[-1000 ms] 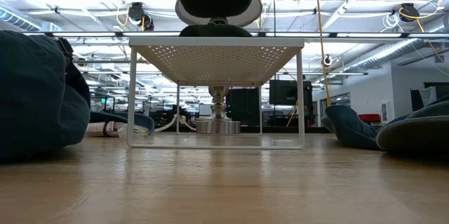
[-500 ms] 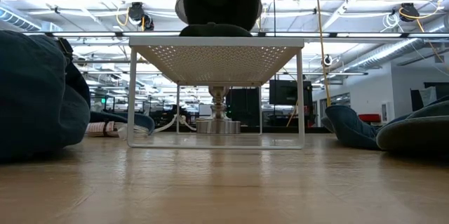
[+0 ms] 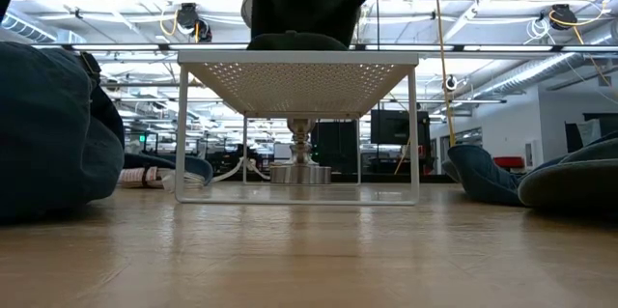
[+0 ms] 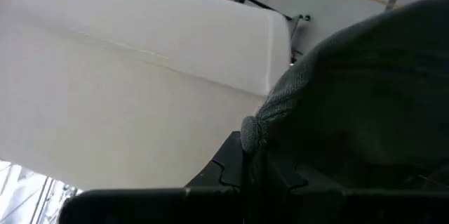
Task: Pick & Place hat
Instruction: Stack the top gray cap on the gray cap on the shelf
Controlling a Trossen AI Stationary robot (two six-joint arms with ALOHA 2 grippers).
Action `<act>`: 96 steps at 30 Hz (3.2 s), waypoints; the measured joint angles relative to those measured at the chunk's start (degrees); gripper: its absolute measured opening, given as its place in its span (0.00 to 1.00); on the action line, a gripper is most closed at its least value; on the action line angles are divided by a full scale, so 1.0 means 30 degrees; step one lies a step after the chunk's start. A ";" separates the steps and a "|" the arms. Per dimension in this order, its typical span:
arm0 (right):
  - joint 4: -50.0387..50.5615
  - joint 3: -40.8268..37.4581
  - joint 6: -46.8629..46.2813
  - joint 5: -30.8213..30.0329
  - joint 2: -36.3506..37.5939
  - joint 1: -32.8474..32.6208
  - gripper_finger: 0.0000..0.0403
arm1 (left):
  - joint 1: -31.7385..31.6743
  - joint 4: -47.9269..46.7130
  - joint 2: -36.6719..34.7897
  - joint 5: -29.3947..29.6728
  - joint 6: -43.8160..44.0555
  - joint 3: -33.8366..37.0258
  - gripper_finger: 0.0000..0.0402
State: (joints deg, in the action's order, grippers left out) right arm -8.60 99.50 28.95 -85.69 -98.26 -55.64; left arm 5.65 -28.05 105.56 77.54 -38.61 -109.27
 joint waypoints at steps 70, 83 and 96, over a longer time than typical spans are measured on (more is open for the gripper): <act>-0.0058 -0.2069 -0.0707 0.2162 0.0000 -0.0117 0.49 | -0.0203 -0.4749 0.0044 -0.0466 0.6415 0.3133 0.04; -0.0066 -0.2069 -0.1001 0.2161 0.0000 -0.0117 0.49 | 0.0433 -0.5000 0.0343 -0.0774 0.6560 0.4255 0.04; -0.2966 -0.2069 -0.3871 -0.1415 -0.0007 -0.0029 0.49 | 0.0432 -0.4930 0.0332 -0.2014 0.6487 0.4262 0.25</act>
State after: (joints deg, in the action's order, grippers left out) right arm -17.50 93.30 17.34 -89.94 -98.28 -55.72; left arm 6.95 -42.84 106.55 71.49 -19.15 -96.49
